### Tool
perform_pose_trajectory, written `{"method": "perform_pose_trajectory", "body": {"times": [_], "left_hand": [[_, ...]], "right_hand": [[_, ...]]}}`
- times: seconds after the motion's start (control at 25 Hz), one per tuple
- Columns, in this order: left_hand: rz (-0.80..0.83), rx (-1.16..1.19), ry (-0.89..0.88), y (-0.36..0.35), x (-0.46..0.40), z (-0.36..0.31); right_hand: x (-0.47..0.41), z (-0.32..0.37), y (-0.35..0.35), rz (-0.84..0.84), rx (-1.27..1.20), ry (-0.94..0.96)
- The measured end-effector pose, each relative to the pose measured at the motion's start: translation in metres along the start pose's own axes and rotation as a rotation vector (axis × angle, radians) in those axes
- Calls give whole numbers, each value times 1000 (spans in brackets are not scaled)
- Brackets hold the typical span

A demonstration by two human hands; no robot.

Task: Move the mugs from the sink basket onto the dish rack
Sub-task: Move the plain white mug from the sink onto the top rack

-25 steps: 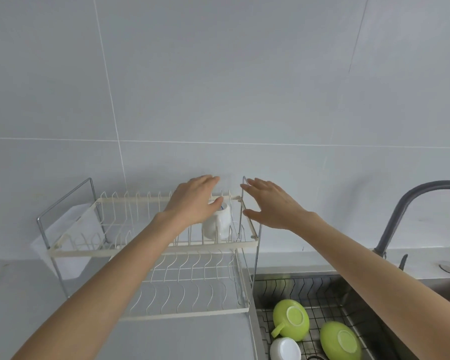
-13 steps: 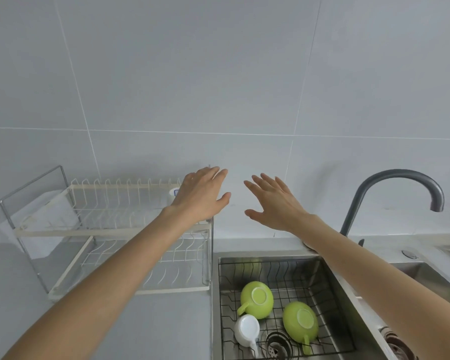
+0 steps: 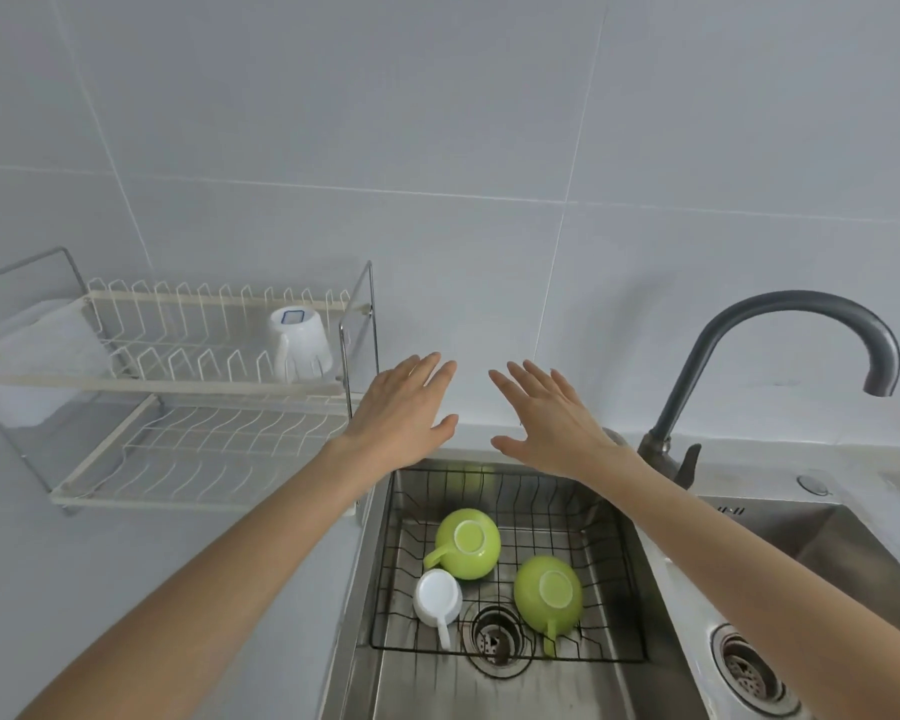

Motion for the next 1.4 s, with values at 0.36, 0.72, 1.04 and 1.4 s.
{"method": "perform_pose_trajectory", "body": {"times": [0.36, 0.72, 1.04, 1.4], "left_hand": [[176, 121, 84, -88, -3, -2], [465, 261, 174, -195, 15, 2], [612, 414, 314, -266, 35, 7], [605, 424, 378, -312, 29, 14]], "right_hand": [[1, -28, -73, 133, -151, 16], [2, -31, -185, 444, -242, -32], [6, -23, -257, 656, -279, -60], [-10, 0, -304, 620, -394, -18]]}}
Point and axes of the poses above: each hand's wrist, its own x-axis away from the middle knuckle, its own y-axis out of the back of the hand, z = x × y, the point moved 3 cm from there along -x, towards the middle knuckle, and after that the axes turned 6 degrees about -y, right-handed, at the moved point
